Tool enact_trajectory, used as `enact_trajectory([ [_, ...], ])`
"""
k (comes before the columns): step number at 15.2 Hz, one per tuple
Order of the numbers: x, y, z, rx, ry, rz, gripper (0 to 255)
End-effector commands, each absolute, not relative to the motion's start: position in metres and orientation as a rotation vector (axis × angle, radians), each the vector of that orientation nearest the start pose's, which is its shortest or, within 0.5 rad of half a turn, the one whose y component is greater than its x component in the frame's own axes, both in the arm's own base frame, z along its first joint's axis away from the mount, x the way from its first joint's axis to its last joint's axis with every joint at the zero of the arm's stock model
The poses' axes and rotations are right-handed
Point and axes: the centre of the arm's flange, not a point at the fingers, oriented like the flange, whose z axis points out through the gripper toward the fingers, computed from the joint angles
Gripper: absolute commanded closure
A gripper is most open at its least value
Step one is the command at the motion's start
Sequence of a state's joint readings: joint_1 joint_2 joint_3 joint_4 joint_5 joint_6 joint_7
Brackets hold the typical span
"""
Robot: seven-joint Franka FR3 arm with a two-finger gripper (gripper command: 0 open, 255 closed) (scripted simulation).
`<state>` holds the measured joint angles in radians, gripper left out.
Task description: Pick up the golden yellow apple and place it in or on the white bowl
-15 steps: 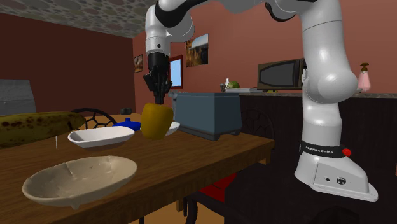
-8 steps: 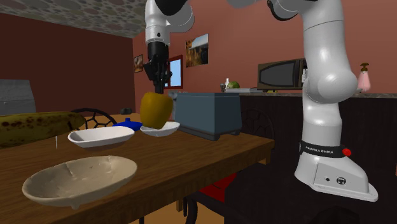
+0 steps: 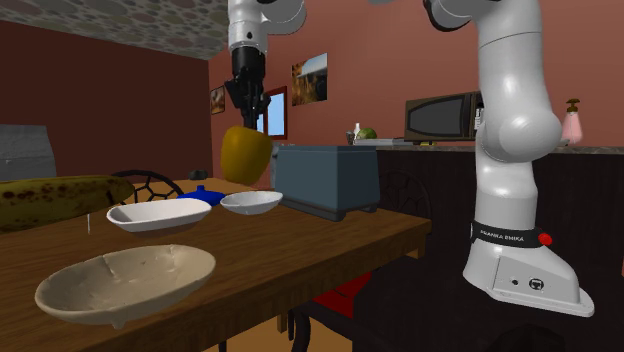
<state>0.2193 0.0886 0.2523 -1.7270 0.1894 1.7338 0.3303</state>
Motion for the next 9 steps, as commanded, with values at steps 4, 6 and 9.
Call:
enact_trajectory([
  [4,0.55,0.242,0.538,-2.969,-0.153,0.23,255],
  [6,0.568,0.225,0.546,-2.969,-0.153,0.23,255],
  [9,0.595,0.199,0.559,-2.969,-0.153,0.23,255],
])
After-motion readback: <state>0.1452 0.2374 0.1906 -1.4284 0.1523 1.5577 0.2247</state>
